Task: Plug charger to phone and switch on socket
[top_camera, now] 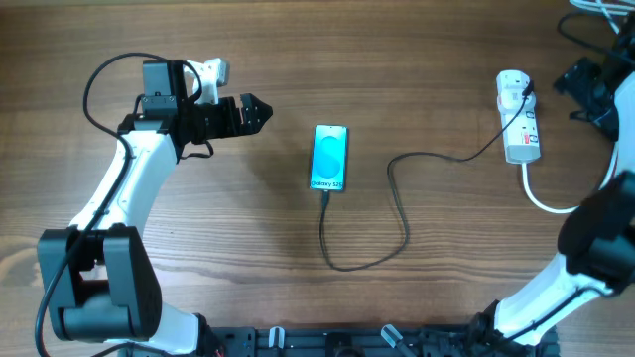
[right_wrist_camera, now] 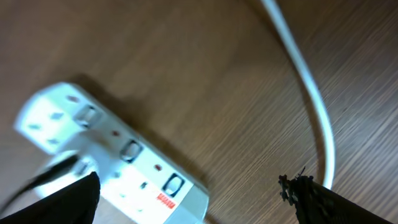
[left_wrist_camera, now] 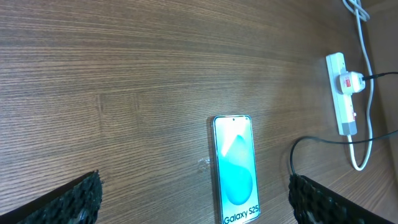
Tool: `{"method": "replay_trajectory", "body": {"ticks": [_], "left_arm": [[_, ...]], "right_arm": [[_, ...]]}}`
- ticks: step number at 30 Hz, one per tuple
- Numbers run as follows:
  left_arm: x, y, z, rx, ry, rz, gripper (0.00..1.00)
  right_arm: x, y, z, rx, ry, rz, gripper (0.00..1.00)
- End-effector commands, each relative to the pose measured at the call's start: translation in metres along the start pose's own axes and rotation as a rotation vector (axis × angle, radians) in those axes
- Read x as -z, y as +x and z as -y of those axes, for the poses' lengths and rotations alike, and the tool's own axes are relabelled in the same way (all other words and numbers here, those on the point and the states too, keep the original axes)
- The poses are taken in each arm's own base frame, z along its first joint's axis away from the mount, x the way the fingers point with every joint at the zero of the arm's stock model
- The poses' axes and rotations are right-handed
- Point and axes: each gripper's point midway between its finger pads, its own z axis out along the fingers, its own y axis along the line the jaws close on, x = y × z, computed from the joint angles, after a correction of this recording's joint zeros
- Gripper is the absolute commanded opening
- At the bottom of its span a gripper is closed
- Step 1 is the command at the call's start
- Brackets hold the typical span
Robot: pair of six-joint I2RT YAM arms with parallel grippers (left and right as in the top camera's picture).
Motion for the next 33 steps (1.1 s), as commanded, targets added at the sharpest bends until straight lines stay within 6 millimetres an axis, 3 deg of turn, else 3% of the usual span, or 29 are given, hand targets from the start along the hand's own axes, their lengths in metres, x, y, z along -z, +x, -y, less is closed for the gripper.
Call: {"method": "replay_trajectory", "body": {"ticks": [1,11,15,27,33], "left_arm": [[0.003,-0.001,0.003,-0.015,-0.003,0.007,1.00],[0.003,-0.001,0.003,-0.015,-0.002,0.007,1.00],[0.003,-0.001,0.003,-0.015,-0.003,0.007,1.00],[0.003,-0.001,0.003,-0.015,-0.003,0.007,1.00],[0.003,-0.001,0.003,-0.015,-0.003,0.007,1.00]], "right_arm": [[-0.028,0.019,-0.006,-0.015,-0.020,-0.100,1.00],[-0.084,0.053,-0.006,0.004,0.016,-0.237,1.00],[-0.095,0.056,-0.006,0.006,0.021,-0.249,1.00],[-0.098,0.055,-0.018,0.039,-0.043,-0.250,1.00],[-0.100,0.043,-0.022,0.043,-0.054,-0.199,1.00]]}}
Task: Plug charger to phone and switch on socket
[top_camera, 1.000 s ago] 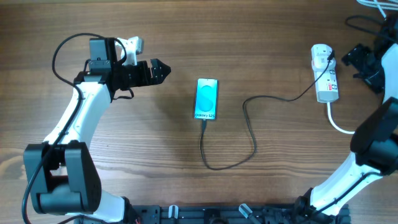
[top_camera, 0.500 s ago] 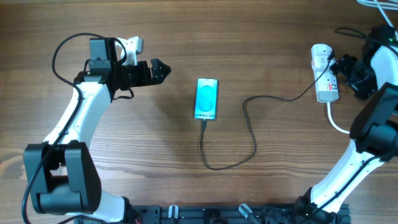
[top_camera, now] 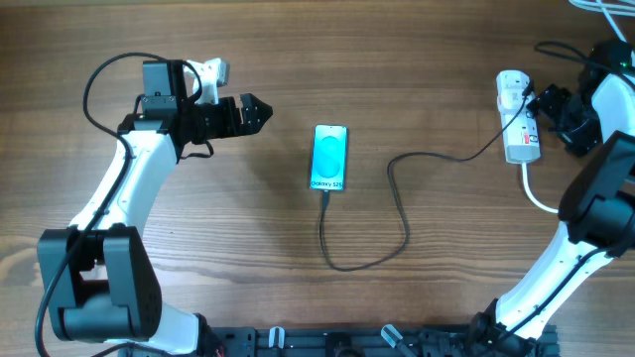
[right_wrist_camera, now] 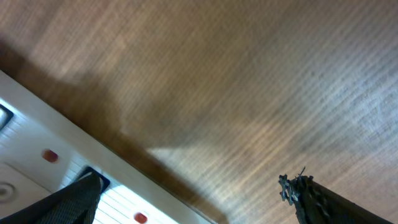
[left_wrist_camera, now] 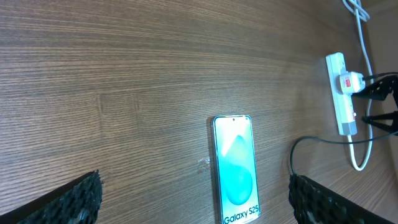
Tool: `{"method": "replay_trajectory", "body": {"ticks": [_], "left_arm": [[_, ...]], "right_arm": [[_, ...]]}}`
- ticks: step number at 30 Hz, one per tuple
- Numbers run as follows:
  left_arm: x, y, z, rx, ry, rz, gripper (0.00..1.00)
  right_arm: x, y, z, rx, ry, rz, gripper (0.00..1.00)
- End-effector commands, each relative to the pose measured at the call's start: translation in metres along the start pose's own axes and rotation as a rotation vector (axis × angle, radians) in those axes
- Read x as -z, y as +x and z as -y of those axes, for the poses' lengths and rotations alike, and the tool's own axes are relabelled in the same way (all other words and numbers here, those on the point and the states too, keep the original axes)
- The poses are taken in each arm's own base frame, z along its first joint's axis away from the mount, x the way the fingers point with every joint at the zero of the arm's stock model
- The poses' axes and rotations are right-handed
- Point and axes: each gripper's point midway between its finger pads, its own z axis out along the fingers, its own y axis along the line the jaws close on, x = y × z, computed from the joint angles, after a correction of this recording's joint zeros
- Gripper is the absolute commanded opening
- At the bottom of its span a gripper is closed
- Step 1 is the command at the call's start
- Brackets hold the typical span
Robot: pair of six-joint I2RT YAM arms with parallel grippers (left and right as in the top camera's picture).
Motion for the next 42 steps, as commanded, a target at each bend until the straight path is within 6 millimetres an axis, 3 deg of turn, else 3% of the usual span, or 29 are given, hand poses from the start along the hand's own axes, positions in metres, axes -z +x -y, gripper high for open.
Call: {"method": "replay_trajectory", "body": {"ticks": [1,7,19,30,42], "left_arm": [[0.003,-0.001,0.003,-0.015,-0.003,0.007,1.00],[0.003,-0.001,0.003,-0.015,-0.002,0.007,1.00],[0.003,-0.001,0.003,-0.015,-0.003,0.007,1.00],[0.003,-0.001,0.003,-0.015,-0.003,0.007,1.00],[0.003,-0.001,0.003,-0.015,-0.003,0.007,1.00]], "right_arm": [[-0.015,0.004,-0.006,0.025,-0.009,-0.015,0.99],[-0.015,-0.003,-0.004,0.018,0.003,0.016,1.00],[-0.015,0.008,-0.001,0.028,0.015,-0.029,1.00],[-0.016,0.021,-0.009,0.042,-0.033,-0.082,1.00],[-0.016,0.013,-0.019,0.086,-0.079,-0.049,1.00]]}}
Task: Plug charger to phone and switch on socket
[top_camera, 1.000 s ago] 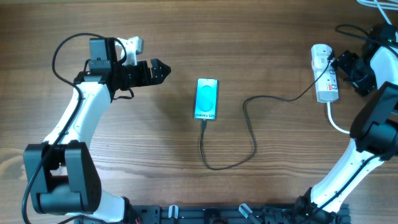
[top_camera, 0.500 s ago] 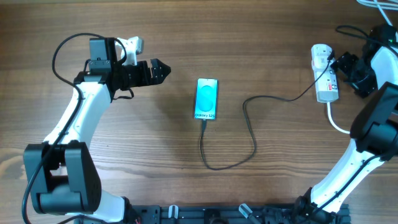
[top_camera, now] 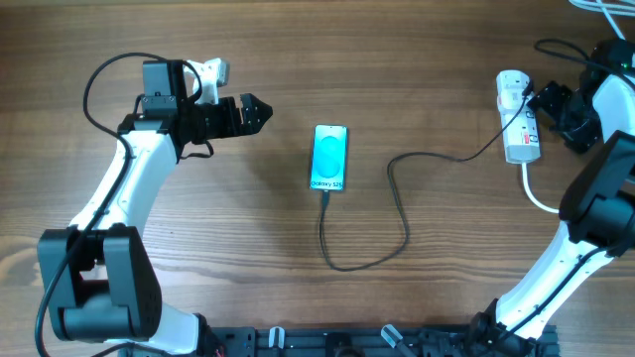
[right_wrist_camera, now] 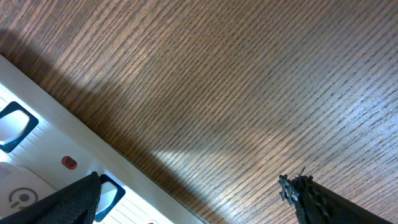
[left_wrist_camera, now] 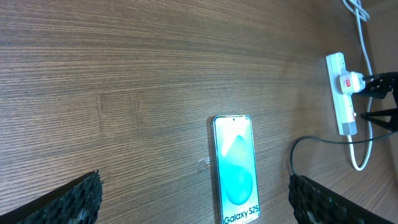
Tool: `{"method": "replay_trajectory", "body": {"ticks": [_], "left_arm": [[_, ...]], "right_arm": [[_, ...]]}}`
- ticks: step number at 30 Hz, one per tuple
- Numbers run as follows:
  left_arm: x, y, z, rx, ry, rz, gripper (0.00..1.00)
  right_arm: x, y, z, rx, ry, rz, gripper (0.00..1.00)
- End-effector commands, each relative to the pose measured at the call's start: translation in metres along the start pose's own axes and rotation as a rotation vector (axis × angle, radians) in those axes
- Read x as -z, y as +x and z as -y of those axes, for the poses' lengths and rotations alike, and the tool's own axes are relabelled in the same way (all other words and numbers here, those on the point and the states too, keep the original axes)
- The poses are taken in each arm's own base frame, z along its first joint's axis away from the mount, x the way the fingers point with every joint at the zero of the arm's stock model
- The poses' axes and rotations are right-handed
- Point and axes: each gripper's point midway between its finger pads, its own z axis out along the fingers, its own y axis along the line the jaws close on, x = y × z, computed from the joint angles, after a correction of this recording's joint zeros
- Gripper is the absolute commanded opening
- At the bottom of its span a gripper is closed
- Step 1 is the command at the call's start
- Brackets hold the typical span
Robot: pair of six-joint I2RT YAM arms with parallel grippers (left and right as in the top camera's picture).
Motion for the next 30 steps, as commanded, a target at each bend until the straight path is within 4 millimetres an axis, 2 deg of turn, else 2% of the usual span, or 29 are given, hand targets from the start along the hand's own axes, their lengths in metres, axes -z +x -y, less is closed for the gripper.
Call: {"method": "replay_trajectory", "body": {"ticks": [1,8,23,30], "left_arm": [[0.003,-0.001,0.003,-0.015,-0.003,0.007,1.00],[0.003,-0.001,0.003,-0.016,-0.006,0.009,1.00],[0.003,-0.001,0.001,-0.015,-0.014,0.009,1.00],[0.003,-0.001,0.001,-0.015,-0.014,0.009,1.00]], "right_arm": [[-0.014,0.018,-0.013,0.042,-0.042,-0.065,1.00],[-0.012,0.031,-0.012,0.048,-0.037,-0.121,1.00],[-0.012,0.036,-0.011,0.062,-0.032,-0.136,1.00],[-0.008,0.056,-0.002,0.148,-0.007,-0.221,1.00]]}}
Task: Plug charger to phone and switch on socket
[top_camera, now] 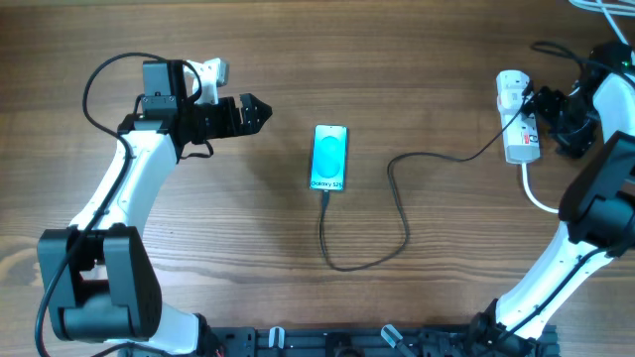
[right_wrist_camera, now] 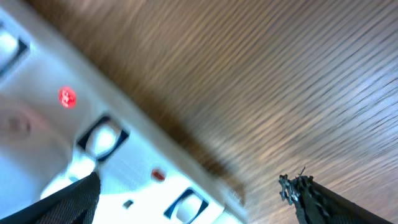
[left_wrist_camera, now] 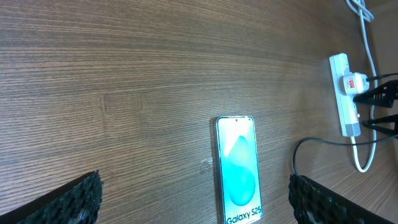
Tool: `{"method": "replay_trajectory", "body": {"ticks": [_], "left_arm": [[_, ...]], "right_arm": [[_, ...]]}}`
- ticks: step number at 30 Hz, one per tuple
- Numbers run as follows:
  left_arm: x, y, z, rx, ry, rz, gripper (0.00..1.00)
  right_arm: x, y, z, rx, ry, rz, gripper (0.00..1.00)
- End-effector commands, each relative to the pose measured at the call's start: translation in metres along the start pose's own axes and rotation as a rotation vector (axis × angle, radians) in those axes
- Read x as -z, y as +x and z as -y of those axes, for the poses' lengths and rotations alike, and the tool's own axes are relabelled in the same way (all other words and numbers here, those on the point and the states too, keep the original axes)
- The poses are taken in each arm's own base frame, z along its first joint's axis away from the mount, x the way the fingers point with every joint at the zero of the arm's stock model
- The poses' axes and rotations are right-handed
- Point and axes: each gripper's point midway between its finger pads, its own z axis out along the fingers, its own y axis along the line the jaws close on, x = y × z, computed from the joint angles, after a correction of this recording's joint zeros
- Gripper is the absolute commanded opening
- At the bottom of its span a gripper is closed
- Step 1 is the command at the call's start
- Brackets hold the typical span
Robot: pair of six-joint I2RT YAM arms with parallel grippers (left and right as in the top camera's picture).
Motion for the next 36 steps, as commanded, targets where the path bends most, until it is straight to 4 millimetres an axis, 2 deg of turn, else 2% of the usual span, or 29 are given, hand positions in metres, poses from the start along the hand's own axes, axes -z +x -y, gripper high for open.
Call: {"method": "replay_trajectory", "body": {"ticks": [1,7,15,18,21,29,33,36], "left_arm": [[0.003,-0.001,0.003,-0.015,-0.003,0.008,1.00],[0.003,-0.001,0.003,-0.015,-0.003,0.008,1.00],[0.003,-0.001,0.003,-0.015,-0.003,0.008,1.00],[0.003,-0.001,0.003,-0.015,-0.003,0.008,1.00],[0.003,-0.001,0.003,-0.015,-0.003,0.008,1.00],[0.003,-0.001,0.003,-0.015,-0.003,0.008,1.00],[0.003,-0.001,0.003,-0.015,-0.003,0.008,1.00],[0.003,-0.001,0.003,-0.015,-0.003,0.008,1.00]], "right_arm": [[-0.017,0.022,0.001,0.086,0.026,-0.085,1.00],[-0.016,0.023,0.013,0.088,0.088,-0.088,1.00],[-0.016,0.017,0.011,0.089,0.083,-0.065,1.00],[-0.017,0.001,0.005,0.089,0.062,0.002,1.00],[-0.016,-0.024,-0.004,0.091,0.029,0.105,1.00],[0.005,-0.098,-0.032,0.095,-0.074,0.427,1.00],[0.016,-0.118,-0.040,0.096,-0.105,0.522,1.00],[0.020,-0.125,-0.043,0.096,-0.115,0.553,1.00]]}}
